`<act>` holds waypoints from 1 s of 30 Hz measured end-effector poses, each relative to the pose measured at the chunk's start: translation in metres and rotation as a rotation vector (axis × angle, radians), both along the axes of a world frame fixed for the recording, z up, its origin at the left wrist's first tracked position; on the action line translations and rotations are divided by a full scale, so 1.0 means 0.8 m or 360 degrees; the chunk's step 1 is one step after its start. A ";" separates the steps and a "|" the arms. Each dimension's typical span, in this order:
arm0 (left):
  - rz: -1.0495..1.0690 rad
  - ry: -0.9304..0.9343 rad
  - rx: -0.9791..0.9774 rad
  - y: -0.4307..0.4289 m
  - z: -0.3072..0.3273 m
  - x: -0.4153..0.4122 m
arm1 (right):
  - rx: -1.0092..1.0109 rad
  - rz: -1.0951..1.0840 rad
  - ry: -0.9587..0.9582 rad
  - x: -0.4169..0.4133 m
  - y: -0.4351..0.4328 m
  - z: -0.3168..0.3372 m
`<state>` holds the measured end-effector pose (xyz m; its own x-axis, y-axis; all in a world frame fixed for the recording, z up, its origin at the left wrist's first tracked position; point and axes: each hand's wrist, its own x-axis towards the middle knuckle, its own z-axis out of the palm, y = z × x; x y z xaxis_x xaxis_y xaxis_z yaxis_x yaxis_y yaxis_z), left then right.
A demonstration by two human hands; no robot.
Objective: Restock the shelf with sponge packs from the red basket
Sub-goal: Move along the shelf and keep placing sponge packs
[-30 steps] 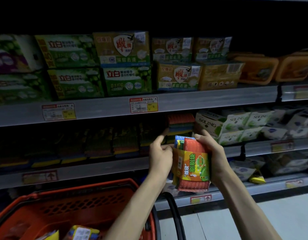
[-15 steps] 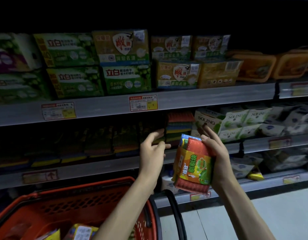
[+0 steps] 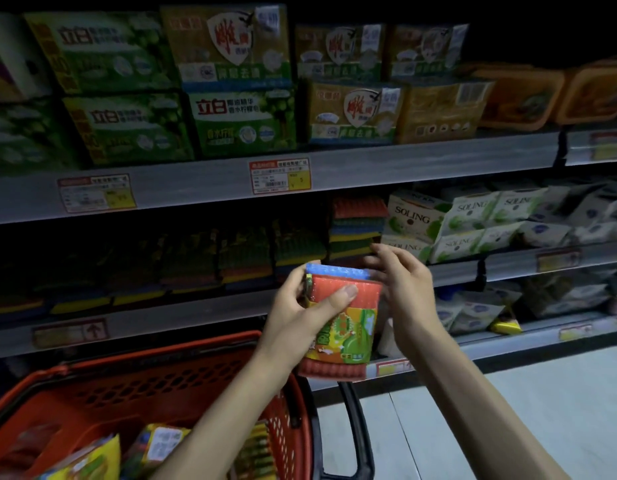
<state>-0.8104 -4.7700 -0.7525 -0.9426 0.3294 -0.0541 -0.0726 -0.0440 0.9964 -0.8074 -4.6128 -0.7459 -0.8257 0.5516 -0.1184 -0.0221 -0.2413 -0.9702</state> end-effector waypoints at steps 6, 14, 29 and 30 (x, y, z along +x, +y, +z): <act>-0.0227 0.0254 -0.0494 0.005 -0.021 -0.015 | -0.0109 -0.0076 -0.0131 -0.025 0.023 -0.019; -0.0203 0.0359 -0.0617 -0.007 -0.032 -0.031 | -0.0207 -0.0094 -0.0238 -0.061 0.035 -0.022; -0.0192 0.0398 -0.0602 -0.038 -0.040 -0.034 | -0.0273 -0.0195 -0.0258 -0.081 0.023 -0.016; -0.0189 0.0398 -0.0605 -0.040 -0.040 -0.035 | -0.0269 -0.0198 -0.0257 -0.081 0.024 -0.016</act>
<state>-0.8382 -4.8020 -0.7847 -0.8992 0.4363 0.0320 0.1890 0.3215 0.9279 -0.8725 -4.5938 -0.7589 -0.7157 0.6088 -0.3424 0.0902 -0.4055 -0.9096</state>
